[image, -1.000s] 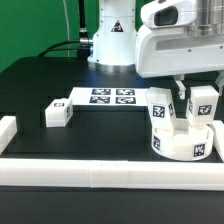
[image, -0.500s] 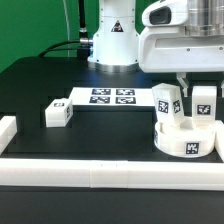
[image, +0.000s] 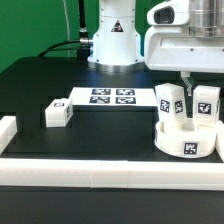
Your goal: Assemble stool
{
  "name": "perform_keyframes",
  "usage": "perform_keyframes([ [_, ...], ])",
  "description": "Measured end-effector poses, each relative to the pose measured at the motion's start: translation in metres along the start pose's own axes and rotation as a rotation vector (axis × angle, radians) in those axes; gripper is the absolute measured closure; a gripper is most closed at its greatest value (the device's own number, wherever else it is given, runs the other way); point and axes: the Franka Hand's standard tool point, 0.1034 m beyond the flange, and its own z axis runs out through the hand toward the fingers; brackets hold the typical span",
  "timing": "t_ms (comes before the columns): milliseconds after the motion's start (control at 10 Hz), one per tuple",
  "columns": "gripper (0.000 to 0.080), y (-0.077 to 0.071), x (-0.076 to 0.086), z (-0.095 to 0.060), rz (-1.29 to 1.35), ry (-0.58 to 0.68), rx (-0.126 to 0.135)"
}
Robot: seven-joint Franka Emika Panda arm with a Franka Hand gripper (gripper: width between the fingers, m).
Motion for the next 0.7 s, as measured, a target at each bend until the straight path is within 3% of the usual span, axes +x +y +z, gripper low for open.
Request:
perform_keyframes([
  [300,0.0459,0.0000,0.0002,-0.0001,0.020,0.000,0.002],
  [700,0.0459,-0.0027,-0.0019,0.0010,0.316,-0.013,0.016],
])
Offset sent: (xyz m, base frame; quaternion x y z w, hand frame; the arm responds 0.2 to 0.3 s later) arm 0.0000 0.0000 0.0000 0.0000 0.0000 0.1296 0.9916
